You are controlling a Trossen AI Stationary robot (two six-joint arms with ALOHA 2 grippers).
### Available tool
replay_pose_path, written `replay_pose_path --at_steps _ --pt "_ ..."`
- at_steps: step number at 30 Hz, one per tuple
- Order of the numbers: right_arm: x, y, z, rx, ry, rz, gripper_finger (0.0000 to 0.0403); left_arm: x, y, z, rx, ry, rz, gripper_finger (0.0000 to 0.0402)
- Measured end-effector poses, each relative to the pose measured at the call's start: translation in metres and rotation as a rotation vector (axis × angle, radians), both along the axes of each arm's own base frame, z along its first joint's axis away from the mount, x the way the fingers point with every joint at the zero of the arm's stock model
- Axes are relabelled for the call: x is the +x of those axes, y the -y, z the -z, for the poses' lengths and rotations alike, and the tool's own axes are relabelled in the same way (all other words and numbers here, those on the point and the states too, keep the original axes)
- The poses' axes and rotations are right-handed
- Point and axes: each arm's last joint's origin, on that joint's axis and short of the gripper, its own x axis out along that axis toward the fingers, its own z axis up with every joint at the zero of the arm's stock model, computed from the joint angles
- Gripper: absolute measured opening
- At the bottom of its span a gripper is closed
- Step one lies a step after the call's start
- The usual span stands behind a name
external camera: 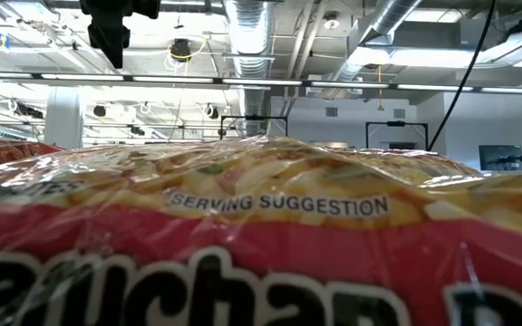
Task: Sort Maruchan noodles
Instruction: Put the orange noodle pack into the right white bin
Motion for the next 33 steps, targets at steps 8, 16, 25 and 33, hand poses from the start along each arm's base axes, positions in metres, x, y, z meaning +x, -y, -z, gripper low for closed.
replay_pose_path --at_steps 8,16,25,33 --pt "0.009 0.021 0.026 -0.142 -0.107 -0.078 0.0287 0.000 0.000 0.000 0.000 0.000 0.000 0.0178" --pt "0.034 0.031 0.080 -0.161 -0.274 -0.161 0.0296 0.000 0.000 0.000 0.000 0.001 0.000 0.0178" --pt "0.042 0.043 0.113 -0.157 -0.415 -0.113 0.0296 0.000 0.000 0.000 0.000 0.001 0.000 0.0178" --pt "0.049 0.037 0.138 -0.166 -0.500 -0.111 0.0296 0.001 0.000 0.000 0.002 0.007 0.000 0.0178"
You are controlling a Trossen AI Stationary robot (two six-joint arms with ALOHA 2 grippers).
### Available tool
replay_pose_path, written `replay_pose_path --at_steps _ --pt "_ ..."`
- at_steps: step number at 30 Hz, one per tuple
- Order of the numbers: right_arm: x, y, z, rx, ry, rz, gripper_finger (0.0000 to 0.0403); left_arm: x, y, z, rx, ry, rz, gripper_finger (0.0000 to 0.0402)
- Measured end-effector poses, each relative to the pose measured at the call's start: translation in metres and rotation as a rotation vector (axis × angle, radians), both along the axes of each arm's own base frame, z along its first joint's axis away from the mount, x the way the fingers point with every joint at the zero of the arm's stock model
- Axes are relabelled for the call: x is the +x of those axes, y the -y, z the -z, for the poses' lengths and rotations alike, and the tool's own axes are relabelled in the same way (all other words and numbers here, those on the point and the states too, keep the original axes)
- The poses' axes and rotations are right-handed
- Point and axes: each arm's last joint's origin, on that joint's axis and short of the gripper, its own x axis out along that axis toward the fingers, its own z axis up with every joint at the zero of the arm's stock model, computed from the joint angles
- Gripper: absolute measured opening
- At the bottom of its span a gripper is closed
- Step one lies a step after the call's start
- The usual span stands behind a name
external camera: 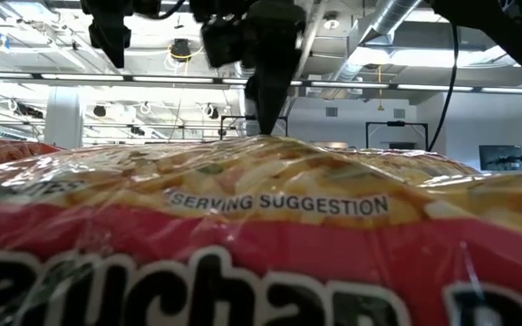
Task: Sort Maruchan noodles
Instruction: Put the orange noodle pack into the right white bin
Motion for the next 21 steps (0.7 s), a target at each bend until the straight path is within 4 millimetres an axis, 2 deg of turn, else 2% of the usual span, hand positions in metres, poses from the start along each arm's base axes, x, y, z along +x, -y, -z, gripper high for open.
replay_pose_path --at_steps 9,16,21 --pt "0.010 -0.005 0.024 -0.042 -0.033 0.028 0.0296 0.000 0.000 0.000 0.000 0.001 0.000 0.0178" --pt "0.016 -0.011 0.031 -0.046 0.000 0.047 0.0296 0.000 0.000 0.000 0.000 0.001 0.000 0.0178" --pt "0.017 -0.020 0.028 -0.089 0.030 0.053 0.0296 0.001 -0.001 -0.001 0.048 0.002 0.008 0.0178"
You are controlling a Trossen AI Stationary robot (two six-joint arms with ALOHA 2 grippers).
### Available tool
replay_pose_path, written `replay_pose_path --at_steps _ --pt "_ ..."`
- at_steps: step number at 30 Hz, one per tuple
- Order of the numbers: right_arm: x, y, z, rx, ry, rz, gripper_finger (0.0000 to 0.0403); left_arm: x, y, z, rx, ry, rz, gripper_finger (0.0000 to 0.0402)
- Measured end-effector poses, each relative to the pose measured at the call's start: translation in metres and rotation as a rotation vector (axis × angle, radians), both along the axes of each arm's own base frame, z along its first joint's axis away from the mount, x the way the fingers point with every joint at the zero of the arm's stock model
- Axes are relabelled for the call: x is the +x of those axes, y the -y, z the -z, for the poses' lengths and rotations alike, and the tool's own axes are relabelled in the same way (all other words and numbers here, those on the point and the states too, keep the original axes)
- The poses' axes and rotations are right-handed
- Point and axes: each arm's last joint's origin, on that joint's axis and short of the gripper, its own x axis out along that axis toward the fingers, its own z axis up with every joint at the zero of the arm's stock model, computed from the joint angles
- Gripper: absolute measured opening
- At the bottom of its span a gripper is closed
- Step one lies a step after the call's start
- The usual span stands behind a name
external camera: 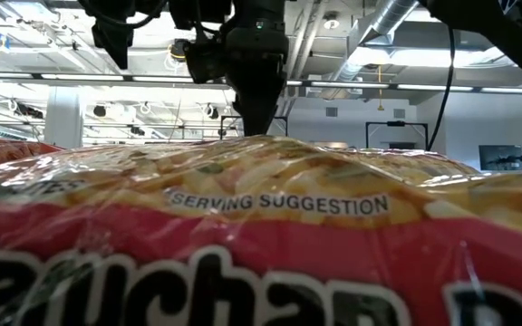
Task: Sort Maruchan noodles
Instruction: Put the orange noodle pack into the right white bin
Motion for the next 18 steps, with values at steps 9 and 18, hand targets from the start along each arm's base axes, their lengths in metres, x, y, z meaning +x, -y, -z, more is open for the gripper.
replay_pose_path --at_steps 9,18 --pt "0.0026 -0.0043 0.0002 -0.022 0.029 0.030 0.0296 0.0002 -0.0004 -0.0001 -0.034 0.015 -0.104 0.0178" --pt "-0.0056 -0.0073 0.0009 -0.029 -0.053 0.082 0.0296 0.0002 -0.0005 -0.0001 -0.027 0.012 -0.091 0.0178"
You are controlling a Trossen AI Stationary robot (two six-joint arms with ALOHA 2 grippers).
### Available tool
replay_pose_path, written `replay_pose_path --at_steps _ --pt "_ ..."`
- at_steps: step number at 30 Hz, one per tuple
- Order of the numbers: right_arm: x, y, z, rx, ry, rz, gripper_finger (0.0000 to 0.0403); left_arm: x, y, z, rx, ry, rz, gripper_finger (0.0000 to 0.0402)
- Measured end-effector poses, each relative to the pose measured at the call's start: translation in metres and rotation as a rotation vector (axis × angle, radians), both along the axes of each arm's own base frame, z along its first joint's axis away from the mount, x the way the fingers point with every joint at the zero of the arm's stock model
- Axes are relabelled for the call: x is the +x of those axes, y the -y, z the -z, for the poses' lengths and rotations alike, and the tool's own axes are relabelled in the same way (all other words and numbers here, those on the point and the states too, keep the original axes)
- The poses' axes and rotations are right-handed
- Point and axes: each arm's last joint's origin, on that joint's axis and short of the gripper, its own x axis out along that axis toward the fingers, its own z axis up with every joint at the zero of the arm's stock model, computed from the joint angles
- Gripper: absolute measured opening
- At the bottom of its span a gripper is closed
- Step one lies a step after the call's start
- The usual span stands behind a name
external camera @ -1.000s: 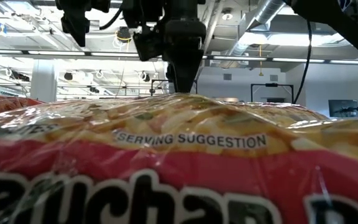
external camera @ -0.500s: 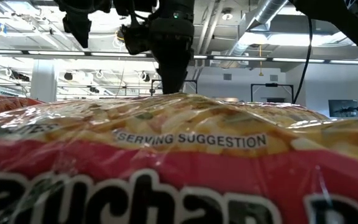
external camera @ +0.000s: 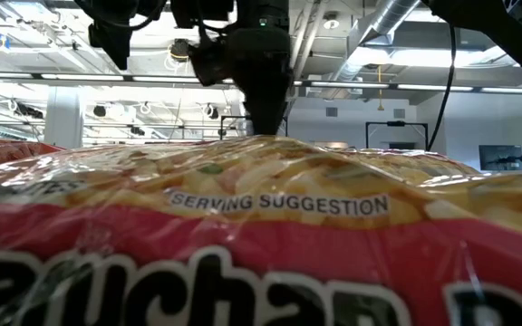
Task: Sort Maruchan noodles
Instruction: Put the orange noodle pack into the right white bin
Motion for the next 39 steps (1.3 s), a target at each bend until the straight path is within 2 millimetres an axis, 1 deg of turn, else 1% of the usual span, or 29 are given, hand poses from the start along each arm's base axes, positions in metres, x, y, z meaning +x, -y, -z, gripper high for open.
replay_pose_path --at_steps 5,12,15,22,25,29,33,36,39 --pt "-0.002 -0.004 0.000 -0.018 -0.020 0.004 0.0296 0.000 0.000 0.000 0.008 -0.003 -0.003 0.0178" --pt "-0.007 -0.004 0.001 -0.028 -0.071 -0.001 0.0296 -0.001 -0.002 0.000 0.049 -0.016 -0.024 0.0178" --pt "-0.009 -0.003 0.011 -0.033 -0.095 -0.001 0.0296 -0.001 -0.002 0.000 0.050 -0.016 -0.024 0.0178" --pt "-0.019 0.002 0.039 -0.037 -0.221 -0.008 0.0296 -0.001 -0.002 0.000 0.046 -0.015 -0.031 0.0178" --pt "-0.020 0.001 0.044 -0.030 -0.225 -0.035 0.0296 -0.001 -0.002 0.000 0.046 -0.015 -0.032 0.0178" --pt "-0.017 -0.001 0.044 0.004 -0.193 -0.048 0.0296 -0.001 -0.002 0.000 0.046 -0.015 -0.033 0.0178" --pt "-0.018 -0.001 0.043 0.004 -0.200 -0.047 0.0296 -0.001 -0.002 0.000 0.045 -0.014 -0.033 0.0178" --pt "-0.022 -0.001 0.035 0.000 -0.208 -0.041 0.0296 -0.001 -0.002 0.000 0.043 -0.013 -0.039 0.0178" --pt "-0.027 0.002 0.020 -0.001 -0.200 -0.024 0.0296 -0.001 -0.002 0.000 0.036 -0.010 -0.055 0.0178"
